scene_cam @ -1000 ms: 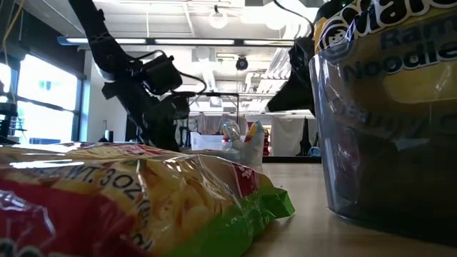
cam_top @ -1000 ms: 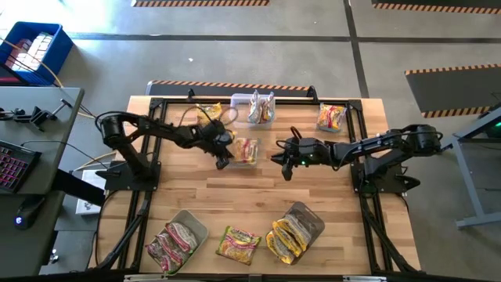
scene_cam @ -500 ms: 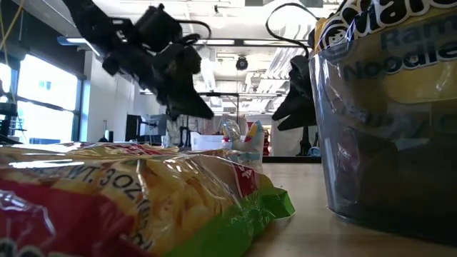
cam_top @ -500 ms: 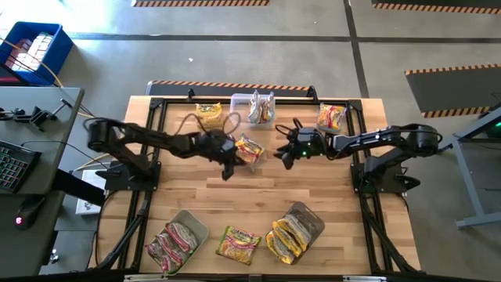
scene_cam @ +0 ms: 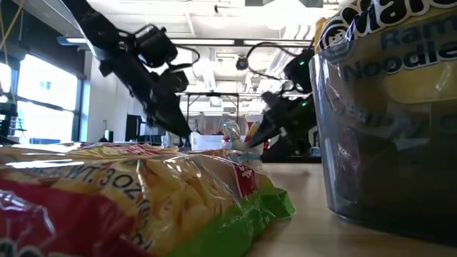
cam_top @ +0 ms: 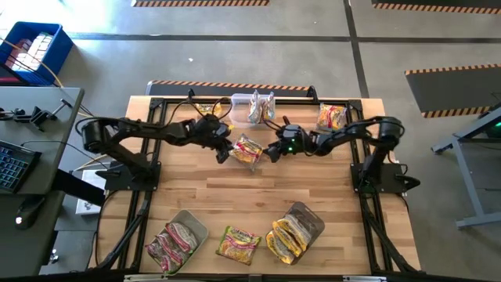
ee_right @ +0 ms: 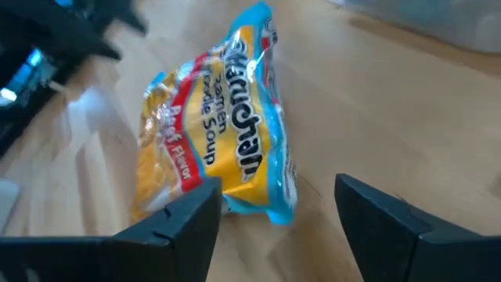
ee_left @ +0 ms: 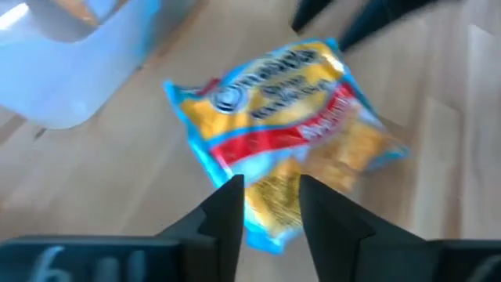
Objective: Sort Maruchan noodles
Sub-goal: Put the light blue noodle pack into the transparent bin
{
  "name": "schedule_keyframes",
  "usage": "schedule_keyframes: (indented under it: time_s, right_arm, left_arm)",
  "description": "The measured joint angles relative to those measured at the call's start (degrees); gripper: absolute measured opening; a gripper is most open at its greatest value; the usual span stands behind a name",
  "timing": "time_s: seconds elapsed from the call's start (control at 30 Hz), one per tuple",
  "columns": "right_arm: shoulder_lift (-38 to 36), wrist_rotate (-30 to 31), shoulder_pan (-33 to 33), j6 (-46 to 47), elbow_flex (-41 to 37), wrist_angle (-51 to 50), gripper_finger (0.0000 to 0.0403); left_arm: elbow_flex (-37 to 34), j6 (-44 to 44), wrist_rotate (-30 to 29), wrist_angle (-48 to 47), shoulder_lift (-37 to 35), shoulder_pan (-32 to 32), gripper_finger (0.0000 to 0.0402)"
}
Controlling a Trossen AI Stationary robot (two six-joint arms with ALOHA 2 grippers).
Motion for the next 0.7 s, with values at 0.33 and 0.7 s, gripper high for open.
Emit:
schedule_keyframes:
  time_s: [0.33, 0.7]
  right_arm:
    - [7.23, -3.73, 0.37, -8.29, 7.48, -0.5, 0.0233]
    - [7.86, -5.16, 1.73, -17.45, 9.38, -3.67, 0.0105]
  left_arm:
    - [0.0, -4.73, 6.84, 7.45, 7.79, 5.84, 0.0178]
    - [0.0, -3.72, 8.83, 9.34, 8.34, 6.32, 0.0186]
